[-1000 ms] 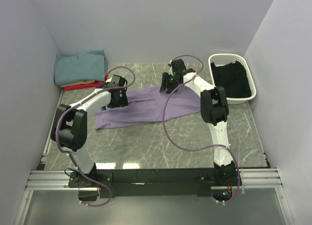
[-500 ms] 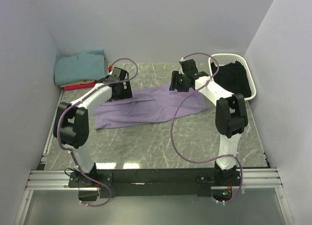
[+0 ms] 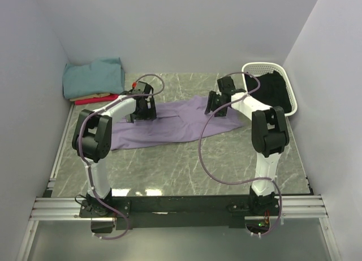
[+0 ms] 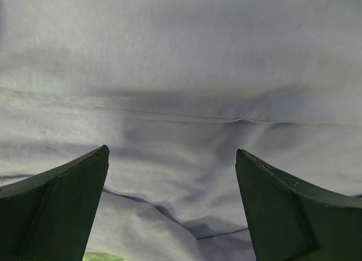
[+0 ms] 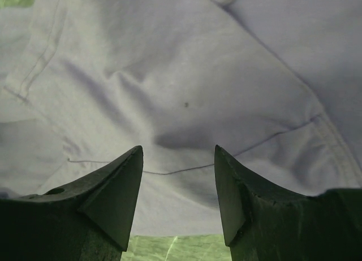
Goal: Fold and stack the t-shirts
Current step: Fold the tshirt
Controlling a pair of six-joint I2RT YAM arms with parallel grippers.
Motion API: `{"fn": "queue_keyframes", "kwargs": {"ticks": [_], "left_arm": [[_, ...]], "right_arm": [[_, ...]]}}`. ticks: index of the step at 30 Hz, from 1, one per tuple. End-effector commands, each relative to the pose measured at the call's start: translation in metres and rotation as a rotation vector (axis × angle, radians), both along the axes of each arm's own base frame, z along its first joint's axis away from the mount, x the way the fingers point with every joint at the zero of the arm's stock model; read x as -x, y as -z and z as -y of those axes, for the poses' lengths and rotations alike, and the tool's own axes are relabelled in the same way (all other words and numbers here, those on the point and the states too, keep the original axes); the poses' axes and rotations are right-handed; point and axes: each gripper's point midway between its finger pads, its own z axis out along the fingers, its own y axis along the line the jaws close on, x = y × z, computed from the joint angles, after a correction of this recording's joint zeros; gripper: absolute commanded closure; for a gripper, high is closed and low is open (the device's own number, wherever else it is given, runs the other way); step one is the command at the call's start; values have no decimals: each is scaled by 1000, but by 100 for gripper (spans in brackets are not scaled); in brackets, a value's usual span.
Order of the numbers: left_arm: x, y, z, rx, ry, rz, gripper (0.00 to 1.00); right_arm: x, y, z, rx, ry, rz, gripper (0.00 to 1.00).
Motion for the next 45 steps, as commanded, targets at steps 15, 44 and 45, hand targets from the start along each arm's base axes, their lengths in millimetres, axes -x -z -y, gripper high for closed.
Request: {"fn": "queue_keyframes", "kwargs": {"ticks": [15, 44, 45], "left_arm": [[109, 64, 41, 66, 126, -342, 1], [253, -21, 149, 93, 397, -357, 0], [243, -34, 146, 83, 390, -313, 0]], "right_arm": [[-33, 26, 22, 86, 119, -185, 41], [-150, -96, -53, -367, -180, 276, 18], [-150, -108, -49, -354, -189, 315, 17]]}}
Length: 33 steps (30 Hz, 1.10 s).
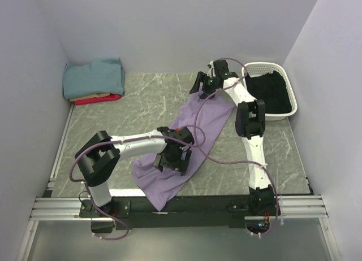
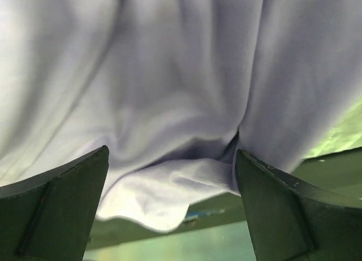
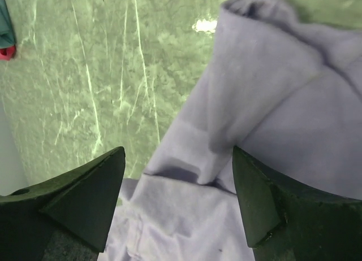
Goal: Fold and stack the t-shirts
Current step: Fold the tshirt
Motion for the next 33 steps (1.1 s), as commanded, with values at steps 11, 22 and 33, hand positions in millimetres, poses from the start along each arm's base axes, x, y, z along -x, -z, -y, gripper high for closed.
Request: {"fn": "queue_keyframes", "kwargs": {"ticks": [11, 22, 33], "left_arm": [[-229, -186, -8, 354, -163, 640, 1], [-345, -153, 56, 719, 183, 561, 1], [-381, -117, 55, 914, 250, 505, 0]], "right_arm": [[44, -175, 104, 111, 246, 386, 11], [135, -120, 119, 107, 321, 276, 12], [146, -63, 128, 170, 361, 120, 13]]}}
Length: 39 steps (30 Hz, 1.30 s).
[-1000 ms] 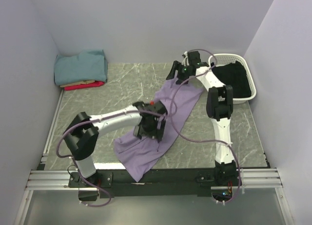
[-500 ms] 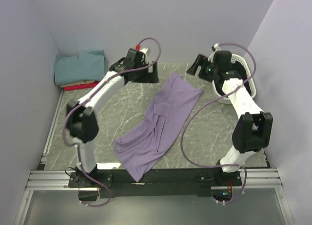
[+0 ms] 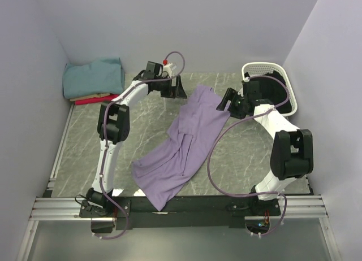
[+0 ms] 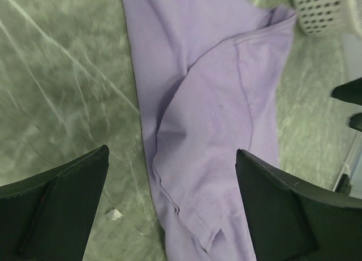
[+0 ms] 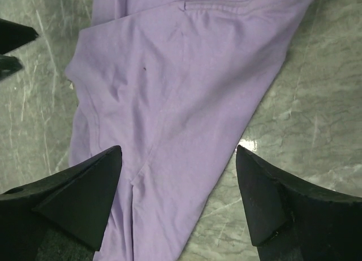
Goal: Fold and stack the t-shirts
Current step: Fold the tshirt
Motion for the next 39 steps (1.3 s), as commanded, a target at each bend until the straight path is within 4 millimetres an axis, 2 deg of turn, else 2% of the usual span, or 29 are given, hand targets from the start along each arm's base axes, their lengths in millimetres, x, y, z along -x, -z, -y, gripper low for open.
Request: {"fn": "queue_keyframes", "kwargs": {"ticks": [1, 2, 6, 15, 22, 30, 31, 33, 34, 35, 37, 39], "left_arm": [[-10, -46, 19, 136, 135, 149, 1], [-10, -34, 19, 135, 139, 125, 1], [-4, -17, 22, 156, 171, 94, 1], [-5, 13, 22, 112, 171, 68, 1], [-11, 36, 23, 53, 151, 72, 1], [-4, 52, 45, 72, 184, 53, 1], [-2, 59, 47, 72, 186, 37, 0], [-1, 56, 56, 80, 203, 46, 1], [1, 63, 58, 78, 206, 32, 1], [-1, 62, 61, 85, 209, 38, 1], [2, 66, 67, 100, 209, 16, 1], [3, 70, 69, 118, 202, -7, 8]], "right_arm": [[-10, 1, 4, 10, 40, 17, 14], [-10, 3, 5, 11, 46, 10, 14], [-10, 18, 6, 8, 55, -21, 14], [-7, 50, 13, 6, 93, -96, 13], [-6, 66, 16, -9, 119, -126, 13], [-15, 84, 12, -37, 117, -146, 14], [-17, 85, 11, -43, 115, -143, 14], [-21, 88, 10, -44, 118, -150, 14], [-23, 88, 10, -45, 116, -148, 15], [-28, 87, 11, -41, 120, -142, 15], [-31, 88, 10, -43, 117, -159, 18], [-38, 85, 8, -52, 108, -153, 26]]}}
